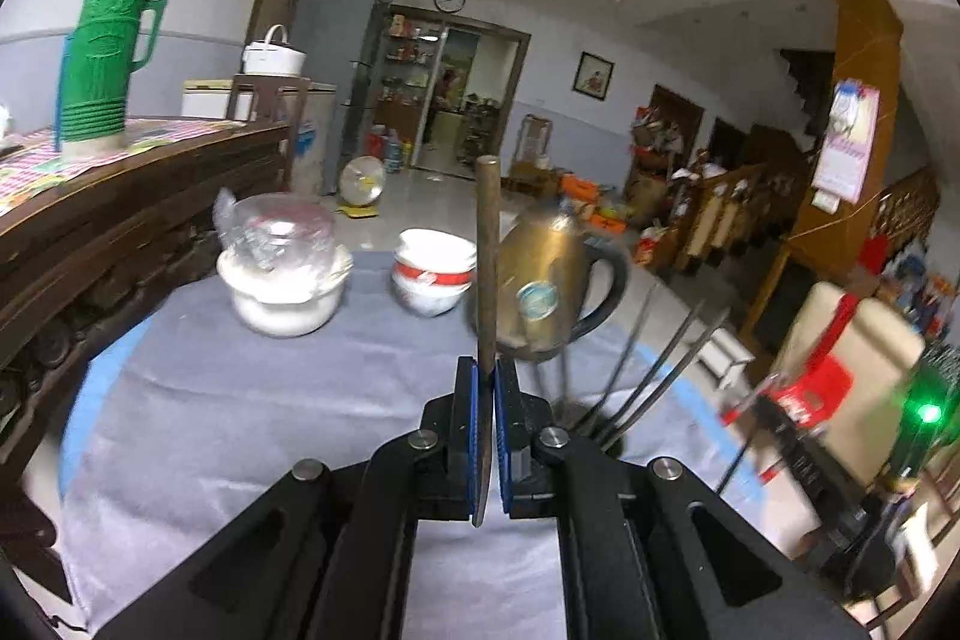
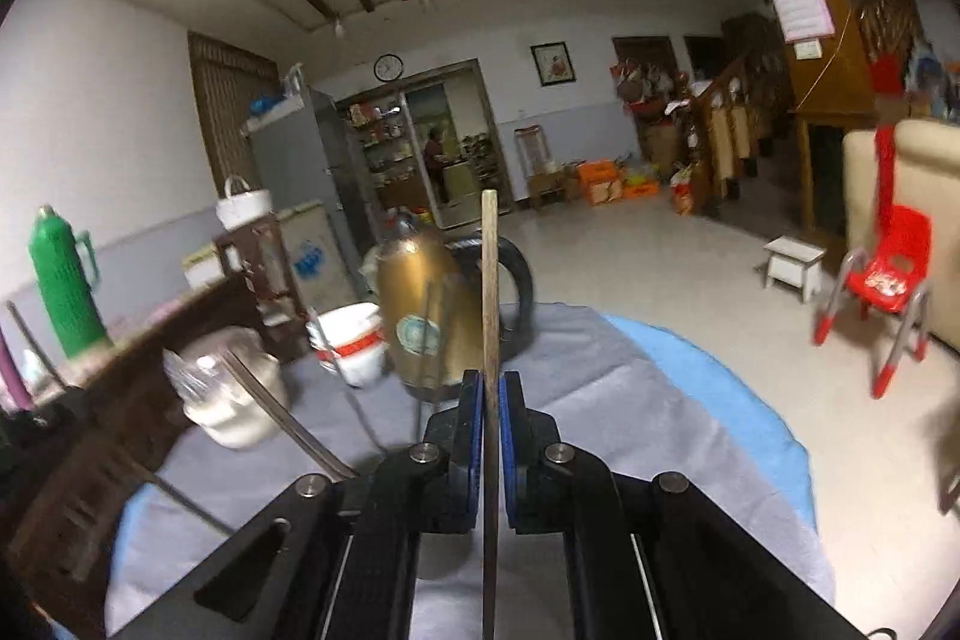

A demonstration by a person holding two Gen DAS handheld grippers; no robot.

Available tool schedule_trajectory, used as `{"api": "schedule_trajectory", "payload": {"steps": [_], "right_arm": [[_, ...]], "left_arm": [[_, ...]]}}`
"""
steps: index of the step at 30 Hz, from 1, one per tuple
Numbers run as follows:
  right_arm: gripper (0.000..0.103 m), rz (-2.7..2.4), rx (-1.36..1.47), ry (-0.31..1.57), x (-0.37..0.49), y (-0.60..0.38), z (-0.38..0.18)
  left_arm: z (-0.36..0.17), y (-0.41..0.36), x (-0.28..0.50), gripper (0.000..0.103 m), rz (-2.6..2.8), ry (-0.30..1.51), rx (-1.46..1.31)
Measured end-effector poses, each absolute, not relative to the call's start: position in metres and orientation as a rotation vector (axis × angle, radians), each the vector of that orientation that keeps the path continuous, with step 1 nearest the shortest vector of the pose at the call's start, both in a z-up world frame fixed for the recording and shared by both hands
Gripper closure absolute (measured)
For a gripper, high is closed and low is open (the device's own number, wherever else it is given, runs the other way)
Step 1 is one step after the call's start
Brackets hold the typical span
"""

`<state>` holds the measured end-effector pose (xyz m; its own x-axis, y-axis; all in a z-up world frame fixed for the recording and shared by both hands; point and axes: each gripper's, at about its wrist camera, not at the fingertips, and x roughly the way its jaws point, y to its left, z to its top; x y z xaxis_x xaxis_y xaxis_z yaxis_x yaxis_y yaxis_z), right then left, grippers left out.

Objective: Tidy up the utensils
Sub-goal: 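Bring both held chopsticks over the grey cup's rim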

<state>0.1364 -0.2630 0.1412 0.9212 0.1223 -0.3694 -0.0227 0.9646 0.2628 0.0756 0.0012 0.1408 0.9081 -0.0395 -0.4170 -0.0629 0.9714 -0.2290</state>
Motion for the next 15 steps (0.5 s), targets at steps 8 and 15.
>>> {"api": "schedule_trajectory", "payload": {"steps": [8,15], "right_arm": [[0.097,0.037,0.149,0.368,0.118,-0.249,0.125],[0.097,0.017,0.121,0.352,0.093,-0.251,0.117]], "left_arm": [[0.103,0.019,0.063,0.098,0.073,0.491,-0.248],[0.094,0.027,0.046,0.097,0.087,0.501,-0.241]]}}
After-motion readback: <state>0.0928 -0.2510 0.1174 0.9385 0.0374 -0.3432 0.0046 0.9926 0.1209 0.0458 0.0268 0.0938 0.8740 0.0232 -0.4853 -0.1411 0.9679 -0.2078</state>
